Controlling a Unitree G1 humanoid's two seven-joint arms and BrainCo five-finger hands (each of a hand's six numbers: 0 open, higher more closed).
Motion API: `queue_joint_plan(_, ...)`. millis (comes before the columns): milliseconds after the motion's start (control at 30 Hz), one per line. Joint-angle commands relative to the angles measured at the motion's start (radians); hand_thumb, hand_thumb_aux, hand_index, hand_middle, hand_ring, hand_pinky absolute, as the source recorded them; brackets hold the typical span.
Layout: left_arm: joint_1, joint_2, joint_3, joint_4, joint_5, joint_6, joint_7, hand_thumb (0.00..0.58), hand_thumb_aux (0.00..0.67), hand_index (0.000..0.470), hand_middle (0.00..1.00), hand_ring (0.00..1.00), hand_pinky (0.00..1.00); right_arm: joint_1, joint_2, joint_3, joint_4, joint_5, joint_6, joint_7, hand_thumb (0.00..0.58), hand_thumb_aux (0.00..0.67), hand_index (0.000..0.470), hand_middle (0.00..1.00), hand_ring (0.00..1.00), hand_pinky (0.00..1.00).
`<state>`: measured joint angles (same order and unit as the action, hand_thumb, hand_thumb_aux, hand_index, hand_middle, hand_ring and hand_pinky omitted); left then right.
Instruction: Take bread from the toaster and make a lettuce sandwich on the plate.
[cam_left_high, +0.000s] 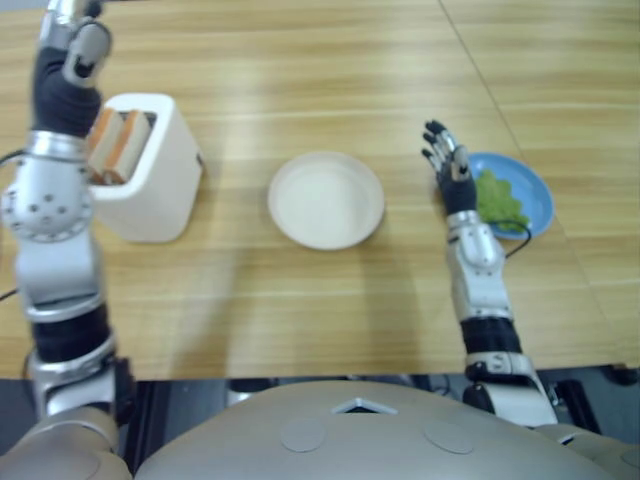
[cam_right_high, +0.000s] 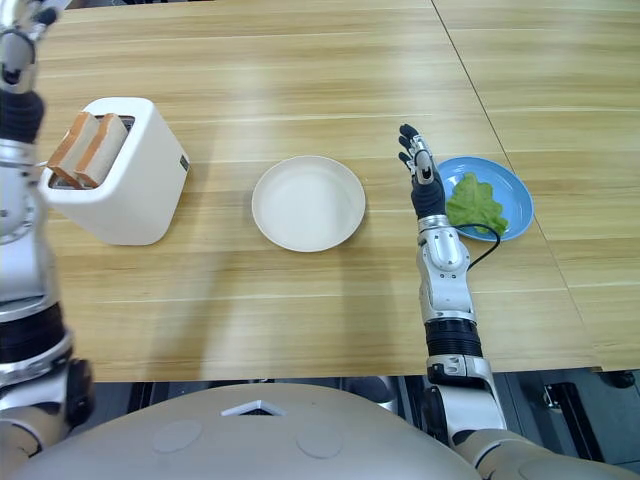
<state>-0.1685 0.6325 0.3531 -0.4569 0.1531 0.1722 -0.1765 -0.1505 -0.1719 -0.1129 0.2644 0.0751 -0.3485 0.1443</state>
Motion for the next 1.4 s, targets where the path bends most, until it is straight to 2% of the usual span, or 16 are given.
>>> queue_joint_plan(33,0.098,0.106,-0.018,0.167,0.230,0.036,0.044,0.000,0.000,0.000,0.00,0.00,0.00,0.010,0.001,-0.001,-0.002,-0.005,0.006,-0.004,0.000,0.000,0.000,0.00,0.00,0.00)
queue_joint_plan(100,0.158,0.163,-0.070,0.269,0.368,0.064,0.083,0.000,0.000,0.000,0.00,0.00,0.00,0.011,0.002,-0.002,-0.005,-0.005,0.007,-0.004,0.000,0.000,0.000,0.00,0.00,0.00)
queue_joint_plan(233,0.200,0.178,-0.131,0.362,0.449,0.137,0.062,0.000,0.000,0.000,0.00,0.00,0.00,0.019,-0.002,-0.006,-0.021,-0.004,0.010,-0.004,0.000,0.000,0.000,0.00,0.00,0.00)
queue_joint_plan(400,0.180,0.196,-0.181,0.482,0.514,0.183,0.076,0.000,0.000,0.000,0.00,0.00,0.00,0.032,-0.006,-0.009,-0.039,-0.005,0.015,-0.005,0.000,0.000,0.000,0.00,0.00,0.00)
queue_joint_plan(600,0.157,0.212,-0.176,0.586,0.532,0.213,0.114,0.000,0.000,0.000,0.00,0.00,0.00,0.044,-0.009,-0.007,-0.062,-0.005,0.026,-0.004,0.000,0.000,0.000,0.00,0.00,0.00)
queue_joint_plan(1067,0.144,0.210,-0.165,0.578,0.523,0.242,0.144,0.000,0.000,0.000,0.00,0.00,0.00,0.049,-0.013,-0.005,-0.074,-0.012,0.032,-0.004,0.000,0.000,0.000,0.00,0.00,0.00)
queue_joint_plan(1400,0.136,0.219,-0.293,0.548,0.638,0.231,0.155,0.000,0.000,0.000,0.00,0.00,0.00,0.047,-0.015,-0.005,-0.085,-0.017,0.039,-0.006,0.000,0.000,0.000,0.00,0.00,0.00)
